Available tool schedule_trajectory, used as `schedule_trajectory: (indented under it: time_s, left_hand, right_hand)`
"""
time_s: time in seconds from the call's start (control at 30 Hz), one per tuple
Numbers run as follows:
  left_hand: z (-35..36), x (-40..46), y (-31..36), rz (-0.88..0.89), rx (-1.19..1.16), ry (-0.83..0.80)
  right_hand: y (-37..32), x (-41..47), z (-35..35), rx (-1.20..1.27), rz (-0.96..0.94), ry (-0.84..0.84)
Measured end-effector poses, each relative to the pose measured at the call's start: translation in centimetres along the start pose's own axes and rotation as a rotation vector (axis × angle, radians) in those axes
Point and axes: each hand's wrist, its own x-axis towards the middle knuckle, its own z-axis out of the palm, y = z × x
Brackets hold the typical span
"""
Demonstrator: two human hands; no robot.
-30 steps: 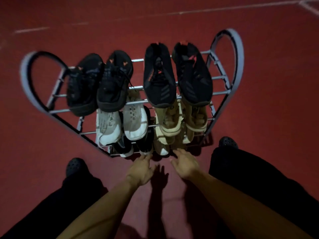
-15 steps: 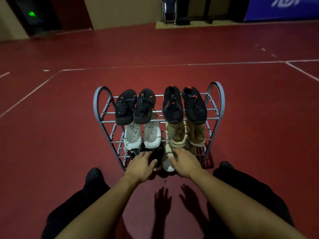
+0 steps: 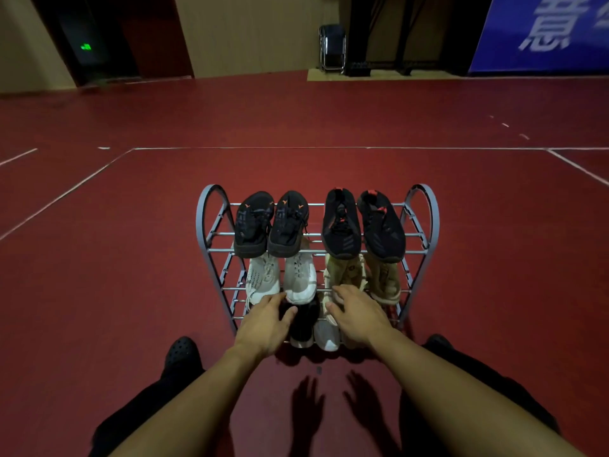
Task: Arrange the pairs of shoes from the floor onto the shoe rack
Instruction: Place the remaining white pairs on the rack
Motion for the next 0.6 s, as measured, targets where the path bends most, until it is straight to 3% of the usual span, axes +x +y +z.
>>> schedule_trajectory:
  time_s: [0.1,0.3,0.5,0.6]
  left_hand:
    - [-0.7,0.9,0.6,-0.041,-0.128,0.021]
    - [-3.7,5.1,2.3,-0.297,-0.718,0.127]
    - [-4.2,8.7,2.3,-0.324,-0.815,0.036]
    - [-2.3,10.9,1.4,-0.316,-0.833,0.046]
  right_hand:
    - [-0.2,1.1,-0.8,0.0,-0.008,0.003]
    - [-1.4,3.5,-2.4,0.081,-0.014,0.019]
    - [-2.7,5.7,-4.1,0.138,0.044,0.166]
    - [-1.8,6.6,-4.9,0.011,0.032,0.277]
